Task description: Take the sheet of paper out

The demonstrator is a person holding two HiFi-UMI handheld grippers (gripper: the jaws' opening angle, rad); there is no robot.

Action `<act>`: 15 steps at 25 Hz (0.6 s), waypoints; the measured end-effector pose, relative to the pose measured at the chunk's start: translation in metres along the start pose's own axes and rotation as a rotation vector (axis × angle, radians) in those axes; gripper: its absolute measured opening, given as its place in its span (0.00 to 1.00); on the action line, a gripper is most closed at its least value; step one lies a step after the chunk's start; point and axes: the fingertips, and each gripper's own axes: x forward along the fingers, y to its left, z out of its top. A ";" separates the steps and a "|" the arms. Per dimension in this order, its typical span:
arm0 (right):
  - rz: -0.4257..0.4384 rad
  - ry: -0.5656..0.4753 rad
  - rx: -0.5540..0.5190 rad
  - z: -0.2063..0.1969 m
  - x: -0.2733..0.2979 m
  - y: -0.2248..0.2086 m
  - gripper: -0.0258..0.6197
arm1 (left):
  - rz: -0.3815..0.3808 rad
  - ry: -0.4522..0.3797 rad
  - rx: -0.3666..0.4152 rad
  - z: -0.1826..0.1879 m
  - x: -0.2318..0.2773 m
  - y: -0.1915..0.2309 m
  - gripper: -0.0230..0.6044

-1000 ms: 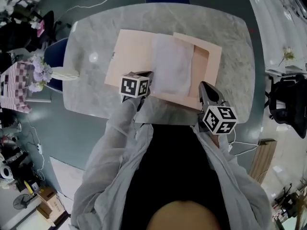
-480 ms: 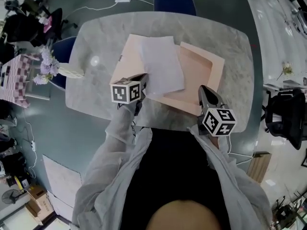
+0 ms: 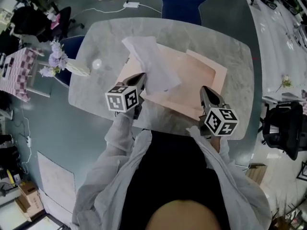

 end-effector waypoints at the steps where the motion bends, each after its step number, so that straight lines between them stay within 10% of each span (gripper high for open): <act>1: 0.007 0.000 -0.005 0.002 0.000 0.002 0.05 | -0.003 -0.015 0.000 0.004 -0.004 -0.002 0.05; 15: 0.116 -0.045 -0.093 0.041 0.014 0.039 0.05 | 0.030 -0.202 0.102 0.053 -0.060 -0.015 0.05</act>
